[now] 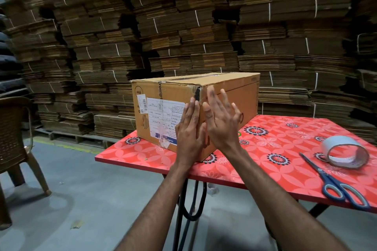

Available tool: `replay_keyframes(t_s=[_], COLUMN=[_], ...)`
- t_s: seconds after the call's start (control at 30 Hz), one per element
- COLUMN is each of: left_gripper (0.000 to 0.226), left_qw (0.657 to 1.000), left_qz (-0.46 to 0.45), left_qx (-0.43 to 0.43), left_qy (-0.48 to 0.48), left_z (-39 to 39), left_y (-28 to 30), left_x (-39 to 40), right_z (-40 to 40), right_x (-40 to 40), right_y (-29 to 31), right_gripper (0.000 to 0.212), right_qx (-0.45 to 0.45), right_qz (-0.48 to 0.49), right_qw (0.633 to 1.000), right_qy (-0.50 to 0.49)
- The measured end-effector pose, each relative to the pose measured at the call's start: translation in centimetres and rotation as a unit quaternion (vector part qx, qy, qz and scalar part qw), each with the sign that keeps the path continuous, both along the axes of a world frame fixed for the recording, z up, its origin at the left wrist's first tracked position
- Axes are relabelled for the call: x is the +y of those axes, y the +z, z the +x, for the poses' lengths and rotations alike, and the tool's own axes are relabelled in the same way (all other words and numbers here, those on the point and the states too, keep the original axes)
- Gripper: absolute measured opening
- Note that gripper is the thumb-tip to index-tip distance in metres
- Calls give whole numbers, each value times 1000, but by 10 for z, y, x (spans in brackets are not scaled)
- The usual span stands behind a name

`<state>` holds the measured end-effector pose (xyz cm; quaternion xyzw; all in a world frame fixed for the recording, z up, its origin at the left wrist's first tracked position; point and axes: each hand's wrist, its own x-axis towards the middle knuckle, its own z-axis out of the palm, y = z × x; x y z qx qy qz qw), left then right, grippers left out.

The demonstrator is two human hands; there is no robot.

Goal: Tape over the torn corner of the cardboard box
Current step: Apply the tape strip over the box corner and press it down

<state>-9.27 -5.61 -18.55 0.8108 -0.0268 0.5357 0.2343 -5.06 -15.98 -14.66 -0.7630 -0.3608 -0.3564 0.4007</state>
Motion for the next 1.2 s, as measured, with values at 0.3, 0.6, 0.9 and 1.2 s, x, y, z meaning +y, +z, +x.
replay_keyframes(t_s=[0.3, 0.6, 0.9, 1.2], left_gripper=[62, 81, 51, 55], left_qw=[1000, 997, 1000, 992], left_qz=[-5, 31, 19, 83], left_qx=[6, 69, 6, 80], left_qy=[-2, -18, -6, 56], left_z=[-1, -1, 11, 46], left_y=[-1, 4, 60, 88], left_x=[-1, -7, 0, -4], right_z=[-6, 21, 58, 35], right_x=[2, 1, -50, -72], right_y=[-13, 78, 84, 18], right_gripper=[44, 24, 27, 44], right_qx=[-109, 2, 99, -219], right_qz=[11, 35, 80, -45], right_qw=[992, 997, 980, 955], right_qy=[-65, 71, 153, -197])
